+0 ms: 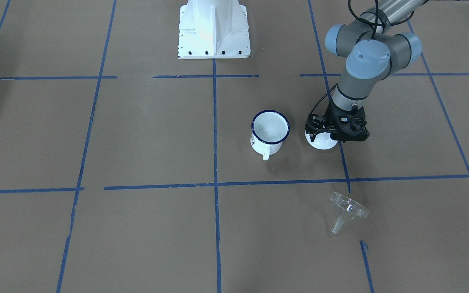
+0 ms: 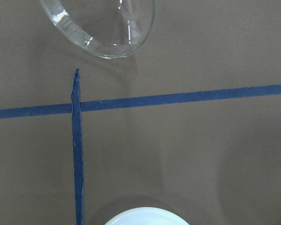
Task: Remove funnel from cup
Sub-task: 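Lower the left gripper and grasp the white lid's knob, then lift the white lid and carry it toward the mug with the left gripper, then lower the white lid onto the mug's opening with the left gripper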
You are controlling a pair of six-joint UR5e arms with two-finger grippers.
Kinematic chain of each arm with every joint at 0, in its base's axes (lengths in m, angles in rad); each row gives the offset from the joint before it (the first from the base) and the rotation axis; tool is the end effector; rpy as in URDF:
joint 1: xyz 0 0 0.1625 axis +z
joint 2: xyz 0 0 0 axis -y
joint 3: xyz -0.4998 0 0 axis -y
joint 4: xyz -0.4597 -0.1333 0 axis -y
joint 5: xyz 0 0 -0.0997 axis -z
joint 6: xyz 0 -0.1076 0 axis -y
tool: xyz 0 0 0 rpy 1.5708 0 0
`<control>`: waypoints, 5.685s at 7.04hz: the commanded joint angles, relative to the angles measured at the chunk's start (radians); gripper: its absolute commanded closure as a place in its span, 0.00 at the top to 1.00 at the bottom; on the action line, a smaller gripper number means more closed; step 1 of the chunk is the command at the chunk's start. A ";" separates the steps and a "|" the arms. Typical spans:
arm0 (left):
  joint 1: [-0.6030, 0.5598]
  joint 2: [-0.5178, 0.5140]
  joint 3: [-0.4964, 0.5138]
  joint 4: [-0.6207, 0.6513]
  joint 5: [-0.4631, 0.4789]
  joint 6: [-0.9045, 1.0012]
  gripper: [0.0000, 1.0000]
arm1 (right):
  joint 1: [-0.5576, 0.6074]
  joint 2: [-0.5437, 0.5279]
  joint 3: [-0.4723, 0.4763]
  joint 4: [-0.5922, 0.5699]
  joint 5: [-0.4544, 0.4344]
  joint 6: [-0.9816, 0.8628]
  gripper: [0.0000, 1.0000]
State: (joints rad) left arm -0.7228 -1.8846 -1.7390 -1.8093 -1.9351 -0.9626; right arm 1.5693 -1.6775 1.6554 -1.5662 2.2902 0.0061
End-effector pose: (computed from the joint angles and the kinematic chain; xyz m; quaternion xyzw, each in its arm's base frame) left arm 0.4643 -0.5361 0.4346 0.0807 0.3774 0.0110 0.9225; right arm 0.0616 -0.5047 0.7523 -0.0095 -0.3519 0.0052 0.9360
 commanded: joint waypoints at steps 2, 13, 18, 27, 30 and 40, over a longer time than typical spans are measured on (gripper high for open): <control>0.000 0.042 -0.017 -0.010 -0.048 -0.005 1.00 | 0.000 -0.001 0.000 0.000 0.000 0.000 1.00; 0.002 0.039 -0.024 -0.010 -0.082 -0.007 0.59 | 0.000 0.001 0.001 0.000 0.000 0.000 1.00; 0.005 0.039 -0.017 -0.010 -0.082 -0.007 0.55 | 0.000 0.001 0.000 0.000 0.000 0.000 1.00; -0.039 0.004 -0.270 0.319 -0.110 0.037 0.00 | 0.000 0.001 0.000 0.000 0.000 0.000 1.00; -0.104 -0.224 -0.272 0.580 -0.113 0.082 0.00 | 0.000 0.001 0.000 0.000 0.000 0.000 1.00; 0.008 -0.375 -0.039 0.440 -0.137 -0.022 0.00 | 0.000 -0.001 0.001 0.000 0.000 0.000 1.00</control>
State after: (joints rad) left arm -0.7198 -2.2589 -1.7851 -1.3633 -2.0741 -0.9845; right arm 1.5693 -1.6776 1.6565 -1.5662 2.2902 0.0061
